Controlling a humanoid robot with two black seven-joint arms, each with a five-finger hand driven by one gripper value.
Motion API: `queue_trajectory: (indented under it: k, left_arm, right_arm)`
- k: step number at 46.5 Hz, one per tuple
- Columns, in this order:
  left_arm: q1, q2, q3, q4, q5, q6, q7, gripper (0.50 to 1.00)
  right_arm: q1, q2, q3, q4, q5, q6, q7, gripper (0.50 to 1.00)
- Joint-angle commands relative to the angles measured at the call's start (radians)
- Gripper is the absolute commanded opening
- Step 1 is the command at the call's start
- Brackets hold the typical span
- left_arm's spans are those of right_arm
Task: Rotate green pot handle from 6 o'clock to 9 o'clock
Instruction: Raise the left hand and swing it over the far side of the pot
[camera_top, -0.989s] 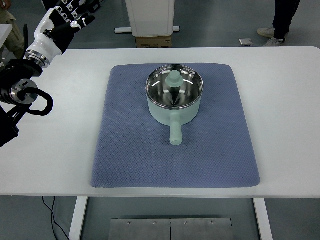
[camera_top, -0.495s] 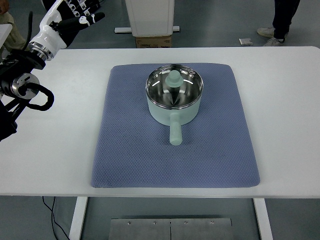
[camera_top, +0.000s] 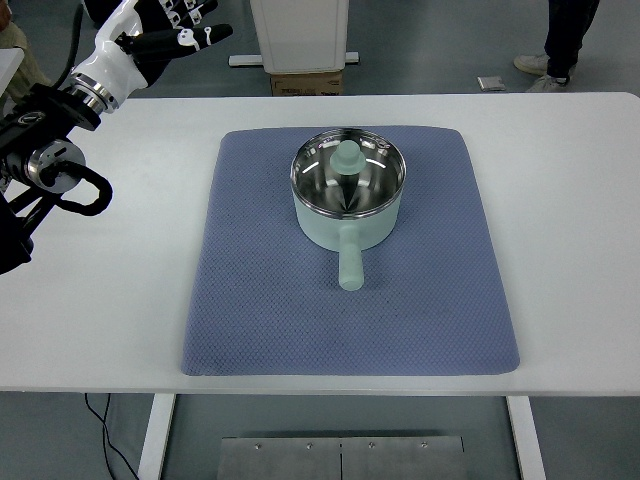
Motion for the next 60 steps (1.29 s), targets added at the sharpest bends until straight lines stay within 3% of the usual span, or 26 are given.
queue_trajectory:
  k: [1,38,60]
  left_arm:
    - [0.000,0.003,0.001,-0.006,0.003,0.000,-0.001,1.000]
    - [-0.021,0.006,0.001,-0.038,0.140,-0.038,-0.001,1.000]
    - [-0.032,0.018,0.003,-0.124,0.316,-0.072,-0.001,1.000]
  right_arm:
    - [0.000,0.000,0.000,0.000,0.000,0.000,0.000,1.000]
    - [0.000,0.000,0.000,0.000,0.000,0.000,0.000,1.000]
    - [0.000,0.000,0.000,0.000,0.000,0.000,0.000,1.000]
